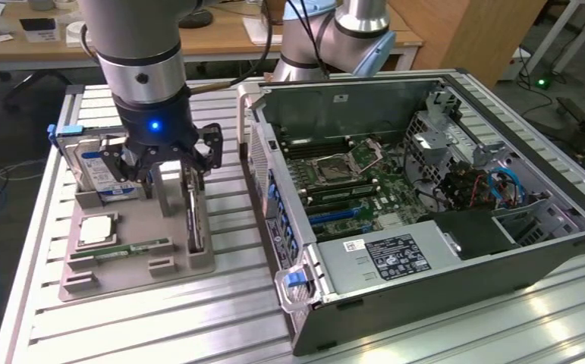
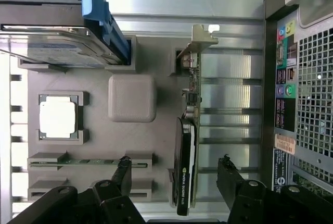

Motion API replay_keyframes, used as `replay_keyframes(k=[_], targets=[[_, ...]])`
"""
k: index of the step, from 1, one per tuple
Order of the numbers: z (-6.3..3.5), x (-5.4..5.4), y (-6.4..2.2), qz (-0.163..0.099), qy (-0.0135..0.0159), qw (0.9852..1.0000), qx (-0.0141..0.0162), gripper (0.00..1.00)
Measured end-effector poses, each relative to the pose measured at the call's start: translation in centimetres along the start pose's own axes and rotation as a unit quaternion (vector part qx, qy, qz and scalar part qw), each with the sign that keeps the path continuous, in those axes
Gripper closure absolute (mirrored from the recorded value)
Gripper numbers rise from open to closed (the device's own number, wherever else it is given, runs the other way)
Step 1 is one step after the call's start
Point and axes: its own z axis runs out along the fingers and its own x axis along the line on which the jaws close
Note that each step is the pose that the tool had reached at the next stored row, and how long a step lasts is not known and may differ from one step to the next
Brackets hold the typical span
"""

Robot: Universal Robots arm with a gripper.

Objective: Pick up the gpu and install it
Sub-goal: 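Pick up the gpu and move the gpu toward the slot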

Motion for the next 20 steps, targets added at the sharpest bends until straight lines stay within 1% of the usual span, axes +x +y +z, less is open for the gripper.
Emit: replay_keyframes(k=[6, 14, 20], targets=[[0.06, -0.53, 0.00, 0.000, 0.0001, 1.0000, 0.0000, 0.24], [0.17, -0.81, 0.00, 0.012, -0.0005, 0.9999, 0.0002, 0.24], [0.17, -0.83, -0.01, 0.012, -0.0005, 0.9999, 0.0003, 0.24]])
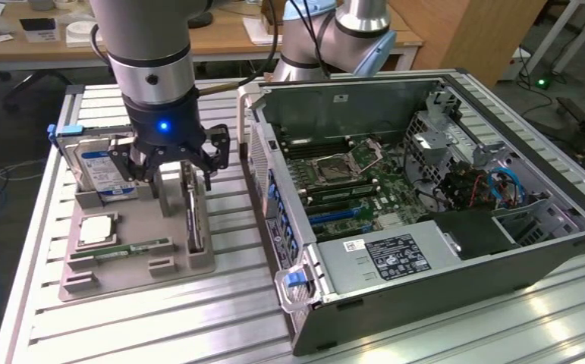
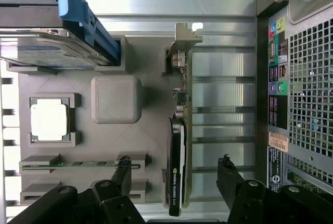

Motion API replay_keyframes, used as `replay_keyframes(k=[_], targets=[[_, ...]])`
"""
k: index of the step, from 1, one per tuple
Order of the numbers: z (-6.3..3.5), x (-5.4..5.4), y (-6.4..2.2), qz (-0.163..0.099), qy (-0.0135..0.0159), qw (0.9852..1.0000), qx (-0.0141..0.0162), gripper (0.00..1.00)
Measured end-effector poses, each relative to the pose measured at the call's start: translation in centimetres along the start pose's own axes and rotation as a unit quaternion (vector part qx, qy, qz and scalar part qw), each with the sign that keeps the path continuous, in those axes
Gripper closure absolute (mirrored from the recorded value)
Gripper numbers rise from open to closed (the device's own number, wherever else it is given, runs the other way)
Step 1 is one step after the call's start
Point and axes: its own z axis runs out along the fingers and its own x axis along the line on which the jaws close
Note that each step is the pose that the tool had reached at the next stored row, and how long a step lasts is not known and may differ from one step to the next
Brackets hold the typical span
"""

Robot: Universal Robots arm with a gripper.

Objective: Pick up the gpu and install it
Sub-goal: 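Pick up the gpu and move the gpu toward the slot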

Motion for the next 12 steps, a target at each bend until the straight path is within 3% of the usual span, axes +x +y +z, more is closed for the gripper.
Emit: replay_keyframes(k=[9, 12], targets=[[0.03, 0.00, 0.00, 0.000, 0.0000, 1.0000, 0.0002, 0.24], [0.49, -0.01, -0.02, 0.000, 0.0000, 1.0000, 0.0002, 0.24]])
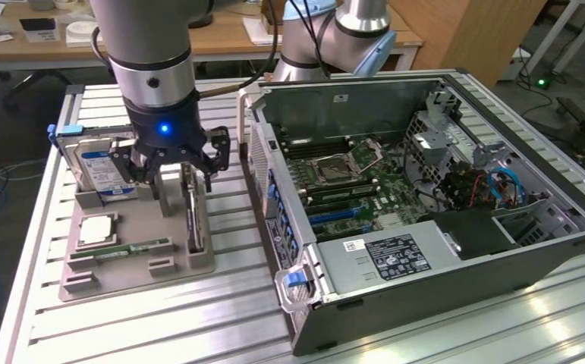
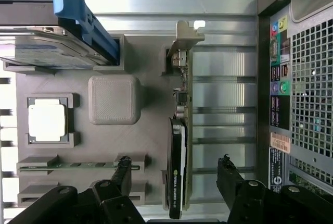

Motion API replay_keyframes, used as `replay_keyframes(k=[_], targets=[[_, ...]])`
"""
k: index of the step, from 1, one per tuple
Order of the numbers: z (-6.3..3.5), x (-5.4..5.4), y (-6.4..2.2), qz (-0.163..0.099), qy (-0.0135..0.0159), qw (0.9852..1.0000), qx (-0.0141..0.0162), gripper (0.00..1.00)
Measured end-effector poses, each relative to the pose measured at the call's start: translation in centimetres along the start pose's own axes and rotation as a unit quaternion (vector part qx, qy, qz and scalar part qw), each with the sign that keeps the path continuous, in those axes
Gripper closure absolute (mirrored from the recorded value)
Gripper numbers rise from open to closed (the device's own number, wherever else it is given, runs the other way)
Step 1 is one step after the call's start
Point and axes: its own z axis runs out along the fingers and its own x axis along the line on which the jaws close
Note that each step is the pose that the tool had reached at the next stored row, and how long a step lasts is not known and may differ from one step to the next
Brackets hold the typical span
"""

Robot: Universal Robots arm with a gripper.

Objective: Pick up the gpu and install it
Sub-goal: 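Pick up the gpu and move the gpu toward the slot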

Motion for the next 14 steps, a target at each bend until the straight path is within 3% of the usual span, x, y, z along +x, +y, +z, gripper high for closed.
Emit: replay_keyframes(k=[14], targets=[[1.89, -0.4, 0.24, 0.000, 0.0000, 1.0000, 0.0000, 0.24]])
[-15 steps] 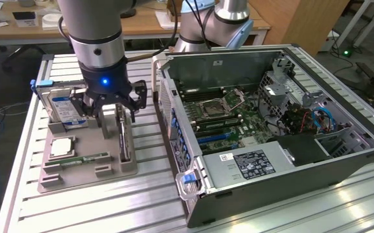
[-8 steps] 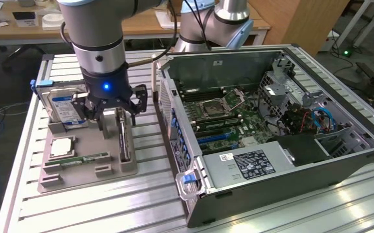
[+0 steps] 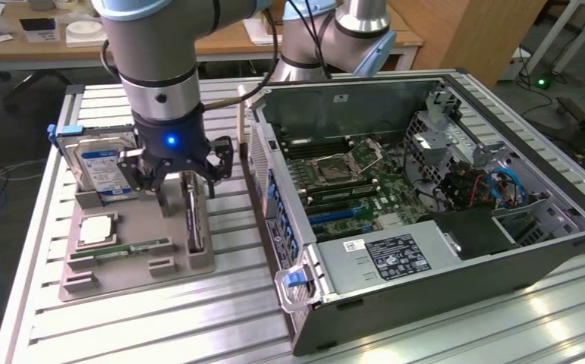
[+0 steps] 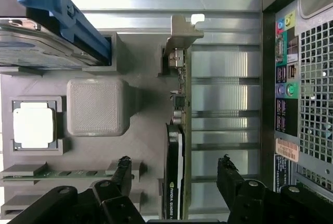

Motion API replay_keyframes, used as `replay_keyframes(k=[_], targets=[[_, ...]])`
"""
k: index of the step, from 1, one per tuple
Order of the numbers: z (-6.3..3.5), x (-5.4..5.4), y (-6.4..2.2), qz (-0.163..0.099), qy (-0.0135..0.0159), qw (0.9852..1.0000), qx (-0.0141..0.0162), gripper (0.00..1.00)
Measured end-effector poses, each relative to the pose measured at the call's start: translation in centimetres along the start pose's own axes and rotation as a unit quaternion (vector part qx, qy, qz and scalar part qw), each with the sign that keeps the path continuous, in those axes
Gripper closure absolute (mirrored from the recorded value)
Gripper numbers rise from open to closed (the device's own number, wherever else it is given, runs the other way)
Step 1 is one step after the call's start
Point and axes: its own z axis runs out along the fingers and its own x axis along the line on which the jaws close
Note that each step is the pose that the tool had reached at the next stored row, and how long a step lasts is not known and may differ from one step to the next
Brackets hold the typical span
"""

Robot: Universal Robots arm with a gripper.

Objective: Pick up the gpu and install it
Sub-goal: 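Pick up the gpu and move the gpu toward the slot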

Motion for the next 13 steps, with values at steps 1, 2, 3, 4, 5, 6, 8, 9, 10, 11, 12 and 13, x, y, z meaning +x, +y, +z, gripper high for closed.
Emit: replay_keyframes(k=[1, 2, 3, 4, 5, 6, 8, 9, 10, 11, 12, 13], targets=[[0.10, 0.0, 0.03, 0.000, 0.0000, 1.0000, 0.0001, 0.24], [0.19, -0.1, 0.07, 0.000, 0.0000, 1.0000, 0.0003, 0.24], [0.29, -0.1, 0.11, 0.000, 0.0000, 1.0000, 0.0003, 0.24], [0.41, -0.1, 0.11, 0.000, 0.0000, 1.0000, 0.0003, 0.24], [0.55, -0.1, 0.11, 0.000, 0.0000, 1.0000, 0.0004, 0.24], [0.69, -0.1, 0.11, 0.000, 0.0000, 1.0000, 0.0007, 0.24], [0.99, -0.1, 0.12, 0.000, 0.0000, 1.0000, 0.0013, 0.24], [1.12, -0.1, 0.12, 0.000, 0.0000, 1.0000, 0.0014, 0.24], [1.22, -0.1, 0.11, 0.000, 0.0000, 1.0000, 0.0015, 0.24], [1.31, -0.1, 0.11, 0.000, 0.0000, 1.0000, 0.0014, 0.24], [1.42, -0.1, 0.10, 0.000, 0.0000, 1.0000, 0.0015, 0.24], [1.53, -0.1, 0.10, 0.000, 0.0000, 1.0000, 0.0016, 0.24]])
